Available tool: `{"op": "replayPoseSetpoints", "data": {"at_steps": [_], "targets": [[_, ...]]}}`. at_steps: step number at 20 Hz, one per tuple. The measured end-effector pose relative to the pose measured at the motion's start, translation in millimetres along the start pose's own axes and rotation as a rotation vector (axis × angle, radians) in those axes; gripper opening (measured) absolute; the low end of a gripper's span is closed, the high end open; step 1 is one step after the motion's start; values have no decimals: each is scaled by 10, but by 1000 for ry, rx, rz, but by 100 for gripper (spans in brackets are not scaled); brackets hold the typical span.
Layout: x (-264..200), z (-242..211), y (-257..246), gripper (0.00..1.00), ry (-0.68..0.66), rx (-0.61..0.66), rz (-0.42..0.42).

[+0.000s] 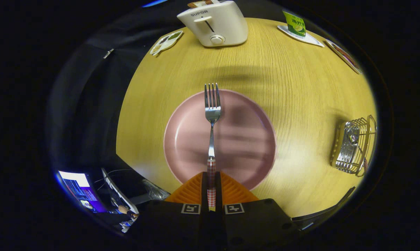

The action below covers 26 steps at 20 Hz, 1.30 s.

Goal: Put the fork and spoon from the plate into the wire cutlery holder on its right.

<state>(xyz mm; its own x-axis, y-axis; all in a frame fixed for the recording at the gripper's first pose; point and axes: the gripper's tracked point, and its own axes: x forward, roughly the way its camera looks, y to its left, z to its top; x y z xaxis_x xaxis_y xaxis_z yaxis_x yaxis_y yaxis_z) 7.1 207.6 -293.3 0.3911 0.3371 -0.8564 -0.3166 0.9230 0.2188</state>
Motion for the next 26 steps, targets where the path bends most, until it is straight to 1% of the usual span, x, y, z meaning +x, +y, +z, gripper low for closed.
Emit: {"op": "replayPoseSetpoints", "data": {"at_steps": [4, 6, 8, 10, 11, 15, 19, 22, 26], "targets": [[-538, 28, -84, 10, -42, -73, 10], [-797, 16, -157, 10, -56, -80, 15], [-1038, -31, -306, 10, -44, -67, 10], [-1241, -143, -473, 10, 8, -31, 9], [-1343, -166, -599, 10, 28, -18, -4], [-1772, -233, -1170, 10, 92, -24, -103], [-2120, -312, -1465, 10, 177, 15, -114], [-2229, -338, -1716, 10, 261, -8, -149], [-2266, -387, -1971, 10, 423, -90, -186]]}}
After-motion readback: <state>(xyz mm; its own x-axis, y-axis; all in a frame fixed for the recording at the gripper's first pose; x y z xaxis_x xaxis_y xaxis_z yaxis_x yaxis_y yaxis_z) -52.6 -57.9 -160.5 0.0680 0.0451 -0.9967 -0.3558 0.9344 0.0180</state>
